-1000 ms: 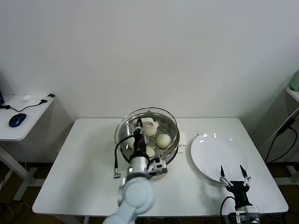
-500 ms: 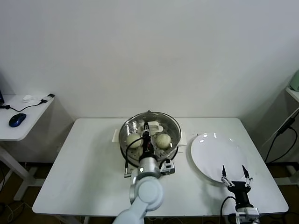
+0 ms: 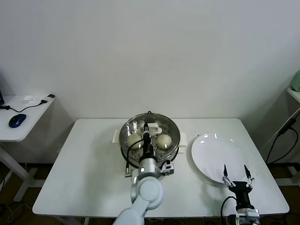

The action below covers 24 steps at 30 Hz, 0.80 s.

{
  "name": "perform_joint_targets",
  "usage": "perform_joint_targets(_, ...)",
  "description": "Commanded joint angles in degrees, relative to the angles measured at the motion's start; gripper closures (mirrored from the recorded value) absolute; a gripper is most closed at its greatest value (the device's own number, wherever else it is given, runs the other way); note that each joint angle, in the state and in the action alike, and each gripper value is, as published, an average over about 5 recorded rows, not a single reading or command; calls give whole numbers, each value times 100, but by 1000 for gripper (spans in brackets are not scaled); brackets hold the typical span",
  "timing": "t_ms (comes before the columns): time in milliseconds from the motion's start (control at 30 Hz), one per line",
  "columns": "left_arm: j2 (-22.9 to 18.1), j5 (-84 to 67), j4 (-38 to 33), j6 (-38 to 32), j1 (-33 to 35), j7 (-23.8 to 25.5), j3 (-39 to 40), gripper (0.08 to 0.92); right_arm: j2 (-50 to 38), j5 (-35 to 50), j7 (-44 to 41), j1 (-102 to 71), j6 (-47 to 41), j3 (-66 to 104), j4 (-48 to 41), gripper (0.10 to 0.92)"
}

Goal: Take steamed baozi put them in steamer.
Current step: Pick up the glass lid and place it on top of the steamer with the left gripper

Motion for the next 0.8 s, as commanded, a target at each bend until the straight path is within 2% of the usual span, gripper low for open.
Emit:
perform_joint_targets(33,-12,30,131,7,-2,-103,6,868,16,-47,28,1,128,9,-29,203)
perform_joint_targets(233,14,45,112,-31,44,-96,-1,845,51,-83,21,28,154,5,-26,203)
perform_joint_targets(500,87,-109,-217,-47,63,30,101,629,65,-115,-81,27,5,-12,17,203)
perform_joint_targets(667,286,-258,-810,-55,162,356,241,482,44,182,-194,7,-316,-70,122,203)
perform_joint_targets(800,510,-715,-1478,-96,378,375,267,369,25,244,-116,-32,-138,-132,159,203)
